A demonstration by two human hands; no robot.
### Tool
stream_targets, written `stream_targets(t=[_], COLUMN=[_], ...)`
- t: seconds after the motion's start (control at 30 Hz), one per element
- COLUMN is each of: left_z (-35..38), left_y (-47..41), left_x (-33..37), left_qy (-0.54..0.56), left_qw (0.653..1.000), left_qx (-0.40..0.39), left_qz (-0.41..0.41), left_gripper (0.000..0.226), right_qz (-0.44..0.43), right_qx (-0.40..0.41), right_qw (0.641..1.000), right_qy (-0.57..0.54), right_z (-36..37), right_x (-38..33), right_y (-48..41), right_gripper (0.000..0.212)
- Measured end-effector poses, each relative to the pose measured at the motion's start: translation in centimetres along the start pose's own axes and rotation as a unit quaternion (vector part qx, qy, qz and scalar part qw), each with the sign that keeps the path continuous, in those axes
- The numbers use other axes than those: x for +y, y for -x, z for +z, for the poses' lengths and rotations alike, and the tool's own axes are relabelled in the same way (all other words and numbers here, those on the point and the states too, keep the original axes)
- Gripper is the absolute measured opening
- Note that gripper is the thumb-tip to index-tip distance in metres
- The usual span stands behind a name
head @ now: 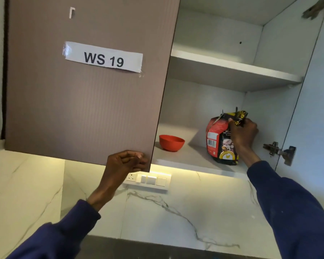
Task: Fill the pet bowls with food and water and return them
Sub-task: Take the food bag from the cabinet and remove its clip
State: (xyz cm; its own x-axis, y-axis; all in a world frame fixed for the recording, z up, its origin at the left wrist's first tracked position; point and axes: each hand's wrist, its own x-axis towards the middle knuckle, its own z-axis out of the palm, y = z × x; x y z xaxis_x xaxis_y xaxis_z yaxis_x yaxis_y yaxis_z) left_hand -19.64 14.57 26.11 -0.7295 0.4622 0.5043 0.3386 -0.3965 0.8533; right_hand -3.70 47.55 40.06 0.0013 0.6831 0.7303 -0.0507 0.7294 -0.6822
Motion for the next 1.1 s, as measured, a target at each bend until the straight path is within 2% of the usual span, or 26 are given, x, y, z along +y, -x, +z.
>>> stream_targets(t=[0.07,0.2,0.27,0.47,0.6,0.7,0.8,0.93,1.1], left_z=[0.5,2.3,3.1,5.0,5.4,5.4,4.2,1.4,-2.9], left_y=[0.2,0.6,0.9,1.6,3.8,6.5,10.3,15.7,21.2], left_x=[0.2,0.5,0.7,1.0,1.6,2.5,3.1,1.0,-4.9], left_qy=[-0.005,0.005,0.011,0.016,0.017,-0.016,-0.036,-0.095,-0.138], left_qw=[1.000,1.000,1.000,1.000,0.996,0.984,0.967,0.963,0.955], left_qx=[0.007,0.013,0.009,-0.010,-0.091,-0.179,-0.247,-0.223,-0.166], left_qz=[-0.007,-0.011,-0.006,0.005,0.012,-0.009,-0.054,-0.120,-0.205], left_gripper=[0.019,0.021,0.026,0.043,0.058,0.086,0.084,0.072,0.069], right_qz=[-0.008,0.008,0.016,0.078,0.136,0.174,0.198,0.238,0.271], right_qx=[0.008,0.028,0.023,-0.060,-0.123,-0.186,-0.228,-0.243,-0.271], right_qw=[1.000,0.993,0.985,0.932,0.891,0.865,0.848,0.835,0.860], right_qy=[-0.017,-0.118,-0.170,-0.348,-0.414,-0.432,-0.435,-0.432,-0.338], right_z=[-0.4,-1.9,-2.8,-6.3,-8.2,-8.2,-7.5,-6.6,-5.4], right_x=[0.4,0.7,-0.1,-4.4,-6.2,-6.1,-4.4,-1.4,3.1], right_y=[0.3,0.9,1.7,5.7,9.1,12.4,16.9,23.9,32.9], right_gripper=[0.020,0.007,0.007,0.008,0.008,0.009,0.010,0.007,0.009])
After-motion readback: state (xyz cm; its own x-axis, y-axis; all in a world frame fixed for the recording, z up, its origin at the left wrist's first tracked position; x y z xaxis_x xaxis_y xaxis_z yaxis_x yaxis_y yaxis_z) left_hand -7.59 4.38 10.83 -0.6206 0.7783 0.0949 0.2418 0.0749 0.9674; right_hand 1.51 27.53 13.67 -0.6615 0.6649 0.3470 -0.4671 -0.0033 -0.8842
